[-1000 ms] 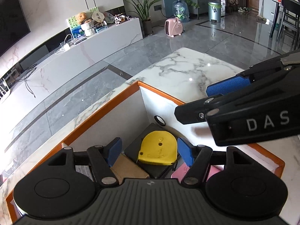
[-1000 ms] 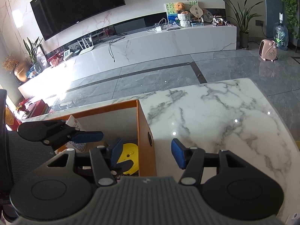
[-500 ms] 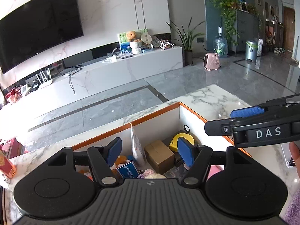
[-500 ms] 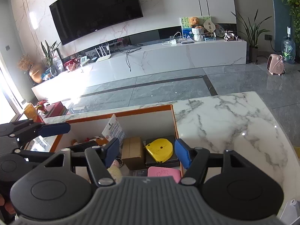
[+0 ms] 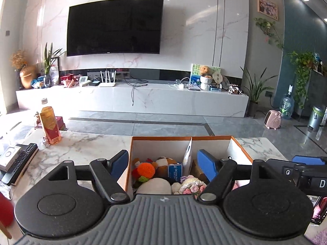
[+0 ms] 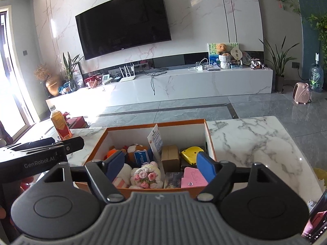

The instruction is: Organize objects

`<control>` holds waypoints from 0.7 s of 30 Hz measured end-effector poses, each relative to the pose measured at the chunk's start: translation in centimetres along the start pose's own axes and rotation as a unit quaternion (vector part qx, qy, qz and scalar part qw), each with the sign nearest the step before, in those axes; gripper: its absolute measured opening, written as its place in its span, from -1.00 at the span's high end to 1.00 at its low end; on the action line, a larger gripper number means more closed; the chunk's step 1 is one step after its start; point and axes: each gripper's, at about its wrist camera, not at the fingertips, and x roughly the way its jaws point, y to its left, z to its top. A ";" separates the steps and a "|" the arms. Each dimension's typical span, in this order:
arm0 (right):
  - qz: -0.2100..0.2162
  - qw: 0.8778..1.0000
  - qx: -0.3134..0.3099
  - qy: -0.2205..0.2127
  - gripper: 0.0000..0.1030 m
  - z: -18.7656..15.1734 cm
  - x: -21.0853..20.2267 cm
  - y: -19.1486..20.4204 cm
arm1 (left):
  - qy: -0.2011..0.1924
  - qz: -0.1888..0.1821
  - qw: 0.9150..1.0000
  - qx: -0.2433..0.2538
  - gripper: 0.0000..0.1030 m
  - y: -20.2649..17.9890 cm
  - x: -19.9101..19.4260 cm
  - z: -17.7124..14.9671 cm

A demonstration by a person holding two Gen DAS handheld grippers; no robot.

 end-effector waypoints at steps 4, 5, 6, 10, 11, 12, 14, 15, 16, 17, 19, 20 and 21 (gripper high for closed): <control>-0.005 1.000 -0.017 -0.012 -0.60 -0.9 -1.7 1.5 | -0.006 0.016 1.000 0.001 -0.70 0.4 -1.8 -1.1; -0.003 1.000 -0.018 -0.012 -0.60 -1.2 -1.9 1.8 | -0.005 0.016 1.000 0.001 -0.70 0.3 -2.0 -1.4; 0.000 1.000 -0.017 -0.010 -0.60 -1.4 -2.1 1.9 | -0.004 0.015 1.000 0.003 -0.70 0.3 -2.3 -1.6; -0.005 1.000 -0.021 0.001 -0.60 -2.4 -2.3 2.4 | 0.007 0.019 1.000 0.003 -0.70 0.3 -2.8 -2.4; -0.010 1.000 -0.025 0.002 -0.60 -2.6 -2.3 2.5 | 0.011 0.021 1.000 0.002 -0.70 0.1 -2.8 -2.5; -0.015 0.999 -0.028 0.004 -0.60 -2.9 -2.3 2.5 | 0.013 0.020 1.000 0.003 -0.70 0.0 -2.9 -2.8; -0.019 0.999 -0.032 0.010 -0.60 -3.3 -2.5 2.4 | 0.019 0.016 1.000 0.008 -0.70 -0.6 -3.1 -3.3; -0.021 0.999 -0.033 0.014 -0.60 -3.7 -2.5 2.4 | 0.022 0.014 1.000 0.012 -0.70 -0.9 -3.1 -3.6; -0.024 0.999 -0.033 0.019 -0.60 -3.9 -2.5 2.3 | 0.025 0.013 0.999 0.015 -0.70 -1.2 -3.2 -4.0; -0.027 0.999 -0.032 0.022 -0.60 -4.0 -2.5 2.2 | 0.029 0.011 0.999 0.017 -0.70 -1.4 -3.2 -4.3; -0.035 0.998 -0.031 0.029 -0.60 -4.4 -2.4 1.9 | 0.038 0.010 0.999 0.019 -0.70 -1.7 -3.1 -4.8; -0.038 0.998 -0.030 0.033 -0.60 -4.6 -2.3 1.8 | 0.045 0.011 0.999 0.019 -0.70 -1.8 -3.0 -5.2; -0.042 0.998 -0.028 0.036 -0.60 -4.7 -2.2 1.7 | 0.050 0.013 0.998 0.018 -0.70 -1.9 -2.9 -5.5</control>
